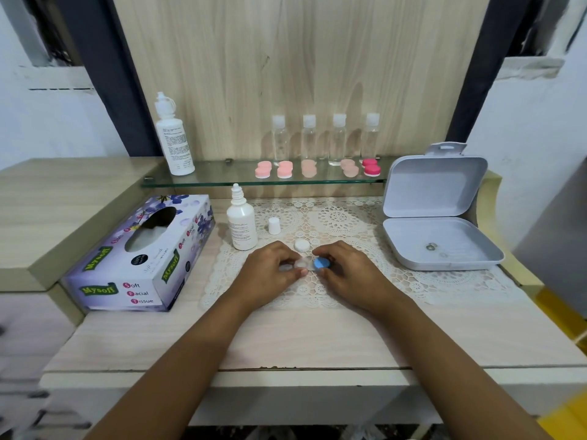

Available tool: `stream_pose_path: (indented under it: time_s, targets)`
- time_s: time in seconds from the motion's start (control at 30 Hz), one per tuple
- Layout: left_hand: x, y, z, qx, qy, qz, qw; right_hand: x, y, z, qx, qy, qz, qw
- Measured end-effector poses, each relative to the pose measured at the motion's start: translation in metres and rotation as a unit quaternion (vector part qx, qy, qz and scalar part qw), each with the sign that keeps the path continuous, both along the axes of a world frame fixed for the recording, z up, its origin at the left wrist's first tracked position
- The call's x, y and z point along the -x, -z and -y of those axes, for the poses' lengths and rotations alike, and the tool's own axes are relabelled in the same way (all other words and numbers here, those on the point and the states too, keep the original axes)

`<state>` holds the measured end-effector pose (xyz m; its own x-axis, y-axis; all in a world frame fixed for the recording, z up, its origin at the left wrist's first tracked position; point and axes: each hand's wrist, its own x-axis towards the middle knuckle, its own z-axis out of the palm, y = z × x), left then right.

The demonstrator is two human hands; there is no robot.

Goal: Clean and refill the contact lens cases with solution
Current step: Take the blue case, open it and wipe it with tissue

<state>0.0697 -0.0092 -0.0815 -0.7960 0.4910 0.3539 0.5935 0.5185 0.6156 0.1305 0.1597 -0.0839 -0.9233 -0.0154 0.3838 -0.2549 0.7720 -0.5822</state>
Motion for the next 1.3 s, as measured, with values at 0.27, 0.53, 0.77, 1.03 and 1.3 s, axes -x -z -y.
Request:
stream_pose_path:
  time_s: [0.27,0.53,0.77,1.03,1.3]
  targets:
    - [-0.001,-0.001,0.0,0.008,0.004,-0.007,1.0,0.001,0.0,-0.001,0.026,0.013,0.019,0.999]
    - [-0.002,-0.001,0.0,0.008,-0.002,-0.005,1.0,-0.001,-0.002,-0.001,0.008,0.0,0.025,1.0]
    - [-0.002,-0.002,0.0,0.011,-0.002,-0.008,1.0,-0.001,-0.002,0.0,0.029,0.017,0.027,0.999]
    - [-0.001,-0.001,0.0,0.015,-0.005,-0.009,1.0,-0.002,-0.006,0.0,0.103,0.001,0.048,0.994]
    - [-0.001,-0.001,0.0,0.016,-0.003,-0.015,1.0,0.001,-0.012,-0.003,0.177,0.023,0.056,0.982]
